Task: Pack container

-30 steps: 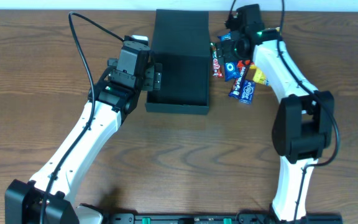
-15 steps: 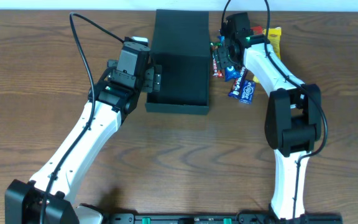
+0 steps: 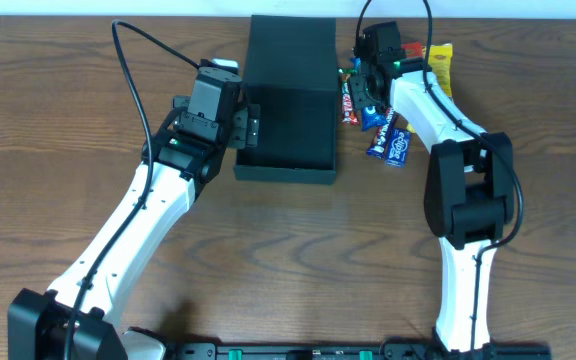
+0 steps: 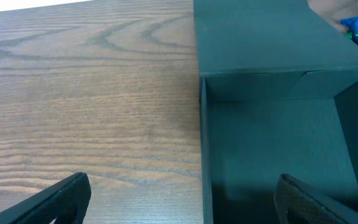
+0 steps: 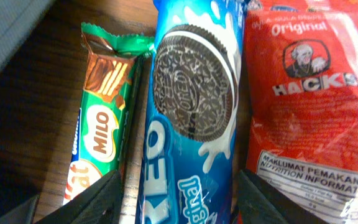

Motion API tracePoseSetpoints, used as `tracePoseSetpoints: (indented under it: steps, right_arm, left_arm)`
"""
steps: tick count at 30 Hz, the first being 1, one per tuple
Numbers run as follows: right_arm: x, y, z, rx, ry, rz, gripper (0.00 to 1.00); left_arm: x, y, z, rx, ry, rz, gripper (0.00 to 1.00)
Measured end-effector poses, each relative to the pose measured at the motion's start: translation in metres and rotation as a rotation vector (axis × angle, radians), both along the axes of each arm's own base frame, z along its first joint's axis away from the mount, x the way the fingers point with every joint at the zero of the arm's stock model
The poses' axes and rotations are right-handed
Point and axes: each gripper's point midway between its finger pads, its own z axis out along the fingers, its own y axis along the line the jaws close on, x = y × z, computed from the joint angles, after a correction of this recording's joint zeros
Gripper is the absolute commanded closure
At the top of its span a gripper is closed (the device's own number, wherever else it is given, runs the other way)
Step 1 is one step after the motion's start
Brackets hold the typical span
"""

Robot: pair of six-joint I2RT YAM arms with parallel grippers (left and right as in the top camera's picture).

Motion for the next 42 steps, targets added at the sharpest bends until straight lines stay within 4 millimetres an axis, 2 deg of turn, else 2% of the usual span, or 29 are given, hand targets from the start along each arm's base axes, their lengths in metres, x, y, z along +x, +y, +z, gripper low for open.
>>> tracePoseSetpoints:
  steps: [6,11,16,21,28,32,37,42]
  right_arm:
    - [0.004,0.001,0.001,0.003,-0.015,0.000,0.40]
    - [0.002,0.000,-0.013,-0.004,0.009,-0.001,0.41]
    - [0.002,0.000,-0.020,-0.006,0.015,0.000,0.56]
    - [0.002,0.000,-0.019,-0.004,0.012,-0.003,0.58]
    - [0.001,0.000,-0.015,-0.006,0.025,-0.003,0.67]
    - [0.013,0.003,0.012,0.000,-0.001,-0.003,0.75]
    - [0.038,0.008,0.081,0.024,-0.104,-0.002,0.79]
    - [0.039,0.014,0.133,0.066,-0.144,0.003,0.85]
  left_arm:
    - [0.000,0.000,0.000,0.000,0.000,0.000,0.05]
    - [0.000,0.000,0.000,0.000,0.000,0.000,0.05]
    - [0.000,0.000,0.000,0.000,0.000,0.000,0.05]
    - [0.000,0.000,0.000,0.000,0.000,0.000,0.04]
    - [0.000,0.000,0.000,0.000,0.000,0.000,0.04]
    - [0.000,0.000,0.000,0.000,0.000,0.000,0.04]
    - [0.000,0.000,0.000,0.000,0.000,0.000,0.05]
    - [0.002,0.009,0.000,0.000,0.000,0.022,0.05]
